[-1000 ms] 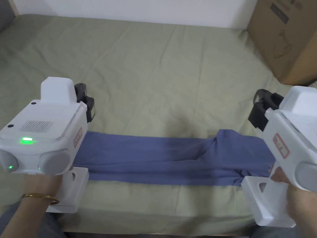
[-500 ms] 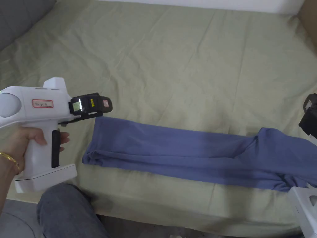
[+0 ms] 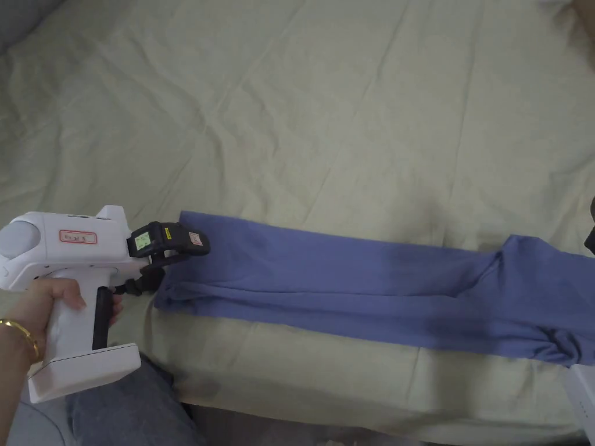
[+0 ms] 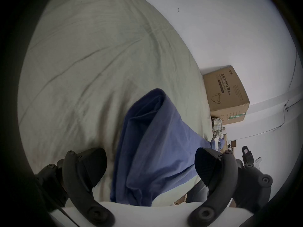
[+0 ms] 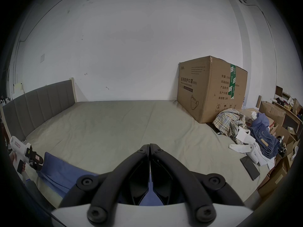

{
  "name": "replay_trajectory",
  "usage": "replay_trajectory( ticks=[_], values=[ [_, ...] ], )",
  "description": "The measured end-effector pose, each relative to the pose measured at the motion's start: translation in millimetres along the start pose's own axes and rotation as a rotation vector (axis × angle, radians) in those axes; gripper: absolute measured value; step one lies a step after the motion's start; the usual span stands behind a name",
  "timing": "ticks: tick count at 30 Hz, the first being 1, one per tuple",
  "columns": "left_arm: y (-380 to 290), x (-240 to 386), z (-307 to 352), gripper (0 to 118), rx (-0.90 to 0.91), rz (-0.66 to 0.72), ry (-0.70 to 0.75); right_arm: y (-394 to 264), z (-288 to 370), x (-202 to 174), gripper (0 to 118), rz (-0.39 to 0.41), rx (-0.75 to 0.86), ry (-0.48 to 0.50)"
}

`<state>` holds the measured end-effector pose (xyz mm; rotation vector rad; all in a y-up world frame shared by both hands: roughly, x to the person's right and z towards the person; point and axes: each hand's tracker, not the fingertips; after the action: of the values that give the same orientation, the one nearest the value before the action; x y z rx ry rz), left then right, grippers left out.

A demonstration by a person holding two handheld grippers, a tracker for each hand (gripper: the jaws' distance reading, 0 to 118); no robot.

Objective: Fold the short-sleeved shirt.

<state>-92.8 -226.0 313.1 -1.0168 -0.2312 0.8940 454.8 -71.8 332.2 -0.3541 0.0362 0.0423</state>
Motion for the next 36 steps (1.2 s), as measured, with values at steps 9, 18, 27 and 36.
replay_trajectory(
  ticks=[9,18,27,36],
  values=[
    [10.4,-11.7,-20.8,39,-0.052,0.027,-0.034,-2.4,-5.9,-2.8,0,0.015,-0.025,0.012],
    [-4.2,53.0,-18.3,6,0.004,-0.081,0.258,-0.8,-2.6,6.8,0,0.009,-0.024,0.011],
    [-30.5,180.9,35.9,6,0.094,-0.284,0.069,-1.7,10.7,27.9,0,-0.026,0.022,0.022],
    [-53.7,269.8,-54.3,6,-0.082,-0.37,-0.06,-16.0,32.6,60.8,0,-0.09,0.033,-0.014]
  ],
)
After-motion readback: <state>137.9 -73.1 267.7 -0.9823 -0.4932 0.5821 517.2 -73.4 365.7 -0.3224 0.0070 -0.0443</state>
